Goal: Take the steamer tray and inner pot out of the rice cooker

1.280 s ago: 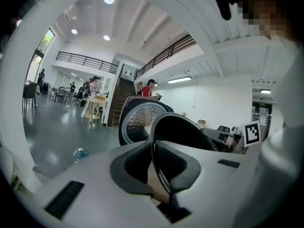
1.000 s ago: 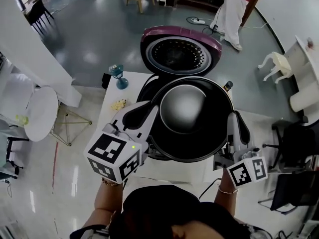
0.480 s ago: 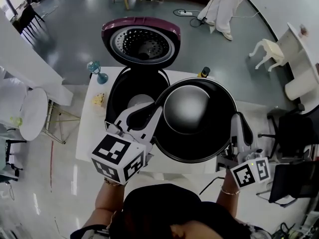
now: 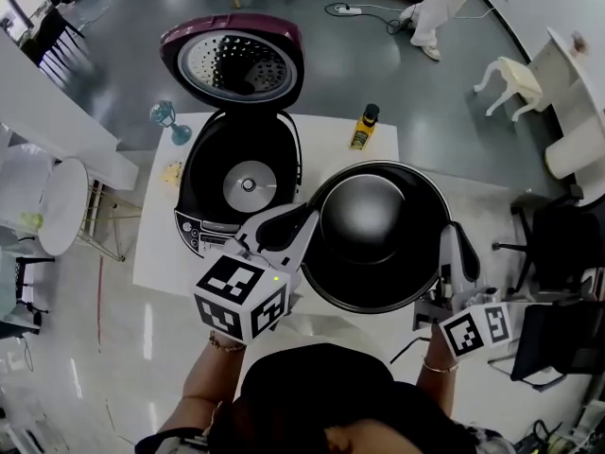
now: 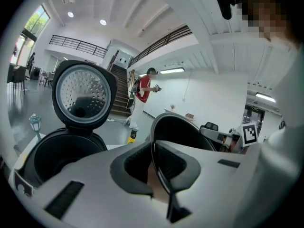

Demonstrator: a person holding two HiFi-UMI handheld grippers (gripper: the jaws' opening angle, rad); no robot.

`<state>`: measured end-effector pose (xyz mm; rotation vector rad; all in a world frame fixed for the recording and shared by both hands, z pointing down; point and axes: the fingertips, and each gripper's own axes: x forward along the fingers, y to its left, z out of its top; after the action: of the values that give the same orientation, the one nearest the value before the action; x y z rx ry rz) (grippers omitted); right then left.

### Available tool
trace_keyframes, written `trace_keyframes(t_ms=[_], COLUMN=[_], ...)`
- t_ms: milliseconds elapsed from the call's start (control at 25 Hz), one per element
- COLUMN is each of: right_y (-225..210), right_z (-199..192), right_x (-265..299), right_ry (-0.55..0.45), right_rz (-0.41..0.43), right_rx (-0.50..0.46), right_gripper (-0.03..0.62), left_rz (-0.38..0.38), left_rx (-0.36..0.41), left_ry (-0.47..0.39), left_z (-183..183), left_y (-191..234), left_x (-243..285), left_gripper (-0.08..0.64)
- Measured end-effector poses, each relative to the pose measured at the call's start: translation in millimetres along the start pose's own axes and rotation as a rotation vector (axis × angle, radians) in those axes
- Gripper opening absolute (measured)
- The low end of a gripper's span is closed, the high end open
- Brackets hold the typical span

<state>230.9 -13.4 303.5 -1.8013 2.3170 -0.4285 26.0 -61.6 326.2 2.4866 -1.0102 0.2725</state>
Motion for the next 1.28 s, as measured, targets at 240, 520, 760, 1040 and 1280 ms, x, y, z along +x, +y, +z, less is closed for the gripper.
trace_keyframes(t_ms=[240,520,760,1040,1280], right_y=[-29,-50,-59,-67,-74], right_z=[-27,-58,-88,-126,-154], right_x=[-18,-37,-41,-39,-36], right_ry=[0.05,0.117,0.178,0.267,0.323], right_rz=[0.018,0.011,0.007,0.01,-0.002], right_rx=[0.111,0.152,0.244,0.302,0.353], right_gripper=[0.028,0.028,0.028,0.028,0.028], left_rz=[0.023,0.036,0.064,0.1,0.119], left_rx=[-0.026,-0.088,-0.141,-0.191,-0.224], left_ry=[0.063,0.121,0.189,0.269,0.333], left_z=[-37,-81,-115,-153,-181], left_y=[-16,-29,-26,-15,-6], left_x=[13,22,21,25,29], left_gripper=[0.028,0.028,0.028,0.028,0.028])
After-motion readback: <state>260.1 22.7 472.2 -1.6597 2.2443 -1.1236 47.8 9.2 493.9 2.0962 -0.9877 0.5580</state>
